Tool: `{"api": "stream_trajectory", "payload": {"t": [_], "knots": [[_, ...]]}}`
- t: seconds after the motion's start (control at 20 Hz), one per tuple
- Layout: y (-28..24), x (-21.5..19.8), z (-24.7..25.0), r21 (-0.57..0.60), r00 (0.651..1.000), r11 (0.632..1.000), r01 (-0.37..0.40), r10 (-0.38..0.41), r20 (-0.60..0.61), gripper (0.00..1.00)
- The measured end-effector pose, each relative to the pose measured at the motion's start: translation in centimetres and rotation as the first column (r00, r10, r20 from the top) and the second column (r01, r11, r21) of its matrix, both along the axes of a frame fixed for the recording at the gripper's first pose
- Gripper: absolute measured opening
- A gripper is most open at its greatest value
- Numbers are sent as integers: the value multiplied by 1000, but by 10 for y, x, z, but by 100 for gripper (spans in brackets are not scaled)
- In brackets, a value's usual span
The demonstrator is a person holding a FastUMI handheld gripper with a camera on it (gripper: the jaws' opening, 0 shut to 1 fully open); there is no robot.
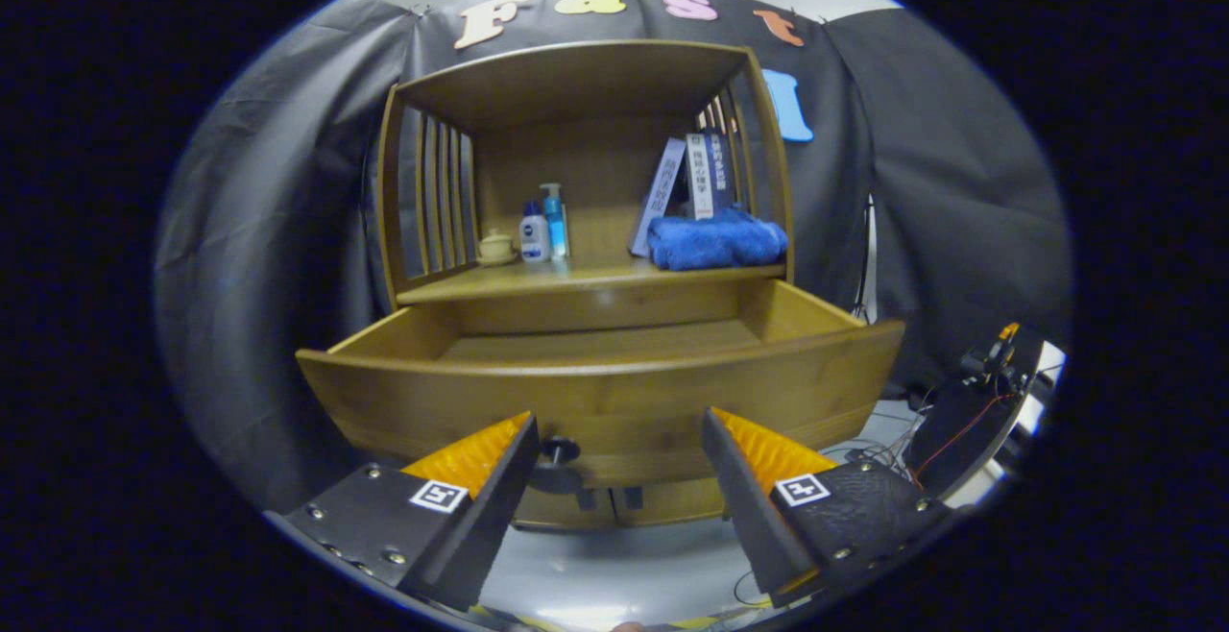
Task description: Pull open the drawer, take out the items inside it, and place them on the countertop above the cabinet.
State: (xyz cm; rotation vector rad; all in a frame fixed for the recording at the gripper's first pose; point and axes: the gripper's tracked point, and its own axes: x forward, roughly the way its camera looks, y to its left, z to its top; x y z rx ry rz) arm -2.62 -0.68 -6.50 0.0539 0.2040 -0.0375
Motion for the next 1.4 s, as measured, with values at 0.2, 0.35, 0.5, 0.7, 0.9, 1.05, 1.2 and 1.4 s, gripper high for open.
{"api": "stream_trajectory", "payload": {"t": [0.2, 0.35, 0.5, 0.7, 0.9, 1.05, 1.2, 1.4], "knots": [[4, 12, 48, 17, 1000, 1000, 17, -18, 17, 100], [11, 32, 56, -30, 999, 1000, -4, 2, -39, 100], [23, 57, 52, -78, 993, 996, -49, 41, -111, 100], [41, 91, 21, -66, 955, 991, -121, 98, -280, 100], [42, 118, -10, -101, 901, 983, -151, 95, -424, 100], [52, 125, -31, -89, 841, 978, -187, 113, -529, 100], [46, 141, -52, -96, 787, 980, -175, 81, -611, 100], [34, 151, -82, -23, 688, 997, -76, 36, -725, 100]]}}
